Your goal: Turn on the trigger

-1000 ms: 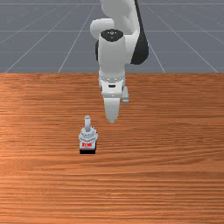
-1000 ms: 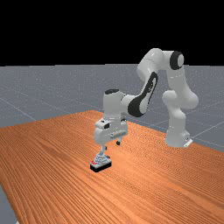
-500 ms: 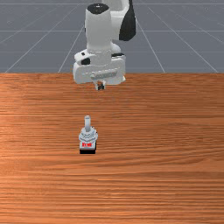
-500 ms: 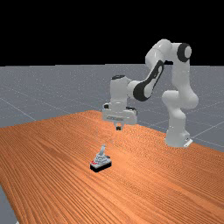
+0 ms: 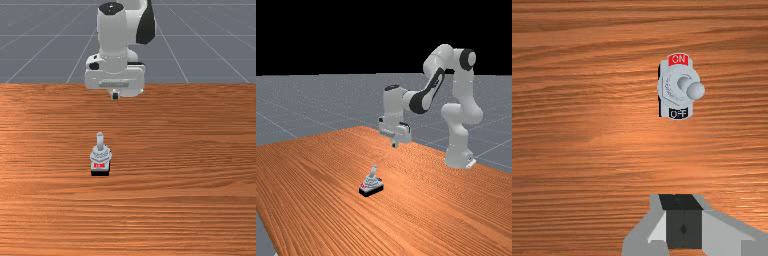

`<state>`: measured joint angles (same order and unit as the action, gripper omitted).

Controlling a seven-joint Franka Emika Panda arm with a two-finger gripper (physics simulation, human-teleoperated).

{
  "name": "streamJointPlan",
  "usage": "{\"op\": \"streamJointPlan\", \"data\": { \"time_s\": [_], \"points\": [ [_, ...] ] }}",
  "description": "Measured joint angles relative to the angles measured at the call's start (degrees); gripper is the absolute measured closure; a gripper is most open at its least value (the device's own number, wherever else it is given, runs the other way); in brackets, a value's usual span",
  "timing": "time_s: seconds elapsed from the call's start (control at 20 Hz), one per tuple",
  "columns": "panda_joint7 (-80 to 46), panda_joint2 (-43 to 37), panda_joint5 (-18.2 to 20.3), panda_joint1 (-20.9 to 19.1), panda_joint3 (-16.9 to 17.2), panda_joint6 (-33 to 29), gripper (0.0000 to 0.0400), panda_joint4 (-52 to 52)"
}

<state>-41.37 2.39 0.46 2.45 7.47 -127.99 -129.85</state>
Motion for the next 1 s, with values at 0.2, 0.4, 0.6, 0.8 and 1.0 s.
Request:
{"op": "streamJointPlan", "data": {
  "time_s": [0.2, 0.4, 0.6, 0.8, 1.0],
  "points": [
    [0.74, 0.27, -0.20, 0.70, -0.75, -1.22, 0.0400, -2.46],
    [2.00, 7.39, 0.65, 0.37, -0.53, -9.64, 0.0400, -2.90],
    [1.74, 11.12, 0.85, -2.15, 2.11, -16.33, 0.0400, -2.90],
    [1.59, 12.57, 0.58, -3.02, 2.78, -18.23, 0.0400, -2.25],
    [1.41, 15.27, 0.49, -2.64, 2.33, -18.14, 0.0400, -0.81]
  ]
}}
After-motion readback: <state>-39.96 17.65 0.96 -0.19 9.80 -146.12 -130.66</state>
